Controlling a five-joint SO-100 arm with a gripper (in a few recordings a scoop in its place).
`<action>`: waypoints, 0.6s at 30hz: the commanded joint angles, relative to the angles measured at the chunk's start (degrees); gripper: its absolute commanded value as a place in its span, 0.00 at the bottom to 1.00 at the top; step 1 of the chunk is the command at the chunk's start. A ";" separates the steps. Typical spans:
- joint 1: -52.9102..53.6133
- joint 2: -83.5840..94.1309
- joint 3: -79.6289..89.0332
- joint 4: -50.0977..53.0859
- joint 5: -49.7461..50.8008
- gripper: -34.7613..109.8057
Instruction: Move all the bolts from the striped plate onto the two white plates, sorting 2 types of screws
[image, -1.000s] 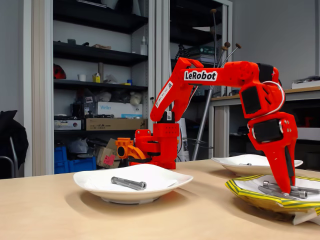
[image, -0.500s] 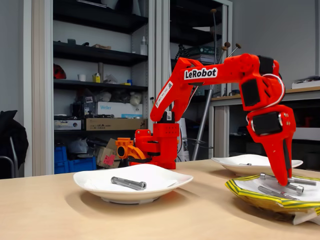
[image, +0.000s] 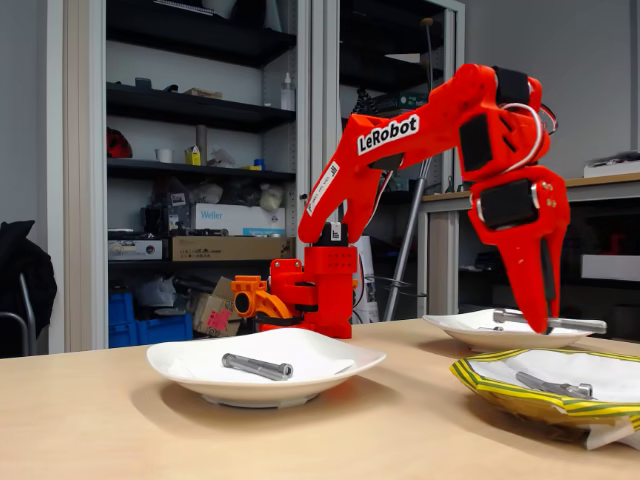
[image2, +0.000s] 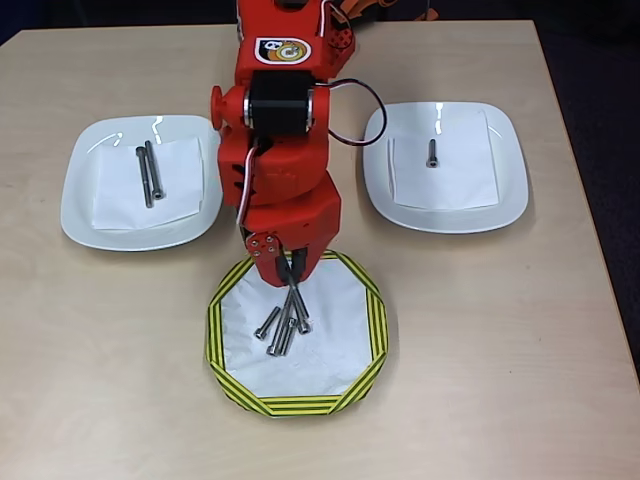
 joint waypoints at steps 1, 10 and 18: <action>5.01 6.06 -1.58 2.99 -2.11 0.24; 22.50 10.99 4.13 9.23 -15.29 0.24; 34.63 13.27 14.24 9.67 -26.37 0.24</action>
